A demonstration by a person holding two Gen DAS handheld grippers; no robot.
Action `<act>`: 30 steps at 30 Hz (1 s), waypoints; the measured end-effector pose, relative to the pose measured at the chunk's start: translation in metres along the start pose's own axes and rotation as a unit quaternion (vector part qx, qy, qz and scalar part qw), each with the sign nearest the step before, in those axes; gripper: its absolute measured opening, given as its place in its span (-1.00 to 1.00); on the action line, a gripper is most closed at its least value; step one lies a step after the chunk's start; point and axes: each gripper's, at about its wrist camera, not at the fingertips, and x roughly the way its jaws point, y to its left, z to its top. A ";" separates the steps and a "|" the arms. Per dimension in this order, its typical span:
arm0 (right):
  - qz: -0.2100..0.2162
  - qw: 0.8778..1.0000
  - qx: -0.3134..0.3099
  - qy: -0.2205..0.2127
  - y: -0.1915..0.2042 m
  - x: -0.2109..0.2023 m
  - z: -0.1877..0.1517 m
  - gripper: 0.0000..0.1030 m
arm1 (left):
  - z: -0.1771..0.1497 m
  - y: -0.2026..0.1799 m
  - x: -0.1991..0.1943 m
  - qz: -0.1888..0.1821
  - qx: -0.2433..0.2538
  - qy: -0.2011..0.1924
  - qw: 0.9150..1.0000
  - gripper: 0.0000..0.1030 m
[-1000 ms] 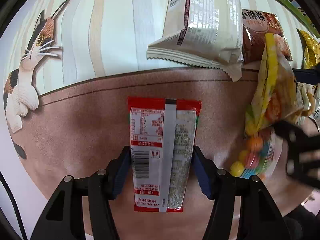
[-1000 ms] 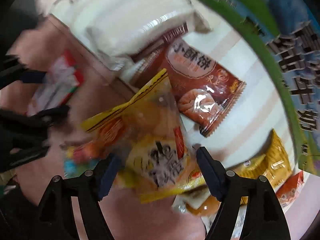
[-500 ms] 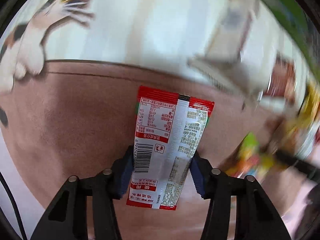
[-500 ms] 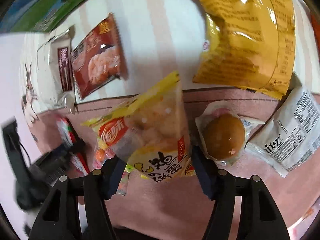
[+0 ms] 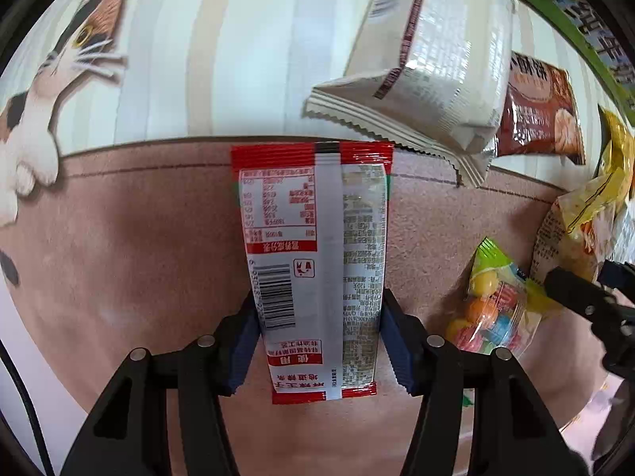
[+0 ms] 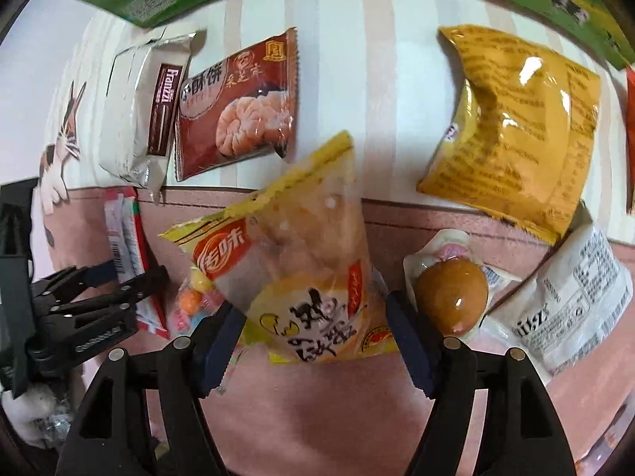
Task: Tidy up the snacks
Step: 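Carry both packets into the box and open both tools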
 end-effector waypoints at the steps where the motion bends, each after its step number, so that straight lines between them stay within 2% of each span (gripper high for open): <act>1: -0.005 1.000 -0.011 -0.006 0.000 0.001 0.000 0.16 | -0.005 0.000 -0.001 -0.002 -0.010 -0.003 1.000 0.01; 3: -0.031 0.999 -0.029 -0.017 0.008 0.002 0.000 0.08 | -0.012 0.007 -0.007 -0.005 -0.026 -0.008 1.000 -0.12; 4: -0.028 0.999 -0.024 -0.018 0.008 0.002 0.000 0.03 | -0.012 0.015 -0.013 -0.009 -0.031 -0.010 0.999 -0.13; 7: -0.009 1.000 0.006 -0.019 0.001 -0.004 0.000 -0.06 | -0.024 0.028 -0.021 -0.007 -0.046 -0.022 0.999 -0.17; 9: 0.005 0.999 0.023 -0.025 -0.004 -0.012 -0.002 -0.09 | -0.017 0.017 -0.035 -0.007 -0.051 -0.027 0.998 -0.18; 14: 0.032 0.998 0.034 -0.039 -0.007 -0.033 -0.004 -0.17 | -0.043 0.003 -0.060 -0.016 -0.055 -0.047 0.997 -0.18; 19: 0.072 0.995 0.047 -0.050 -0.017 -0.054 -0.001 -0.17 | -0.061 -0.007 -0.115 -0.028 -0.038 -0.078 0.996 -0.18; 25: 0.123 0.988 0.051 -0.082 -0.031 -0.119 0.001 -0.17 | -0.071 -0.037 -0.199 -0.059 -0.004 -0.144 0.988 -0.18; 30: 0.152 0.979 0.054 -0.123 -0.049 -0.184 0.022 -0.17 | -0.035 -0.068 -0.249 -0.096 0.018 -0.176 0.979 -0.18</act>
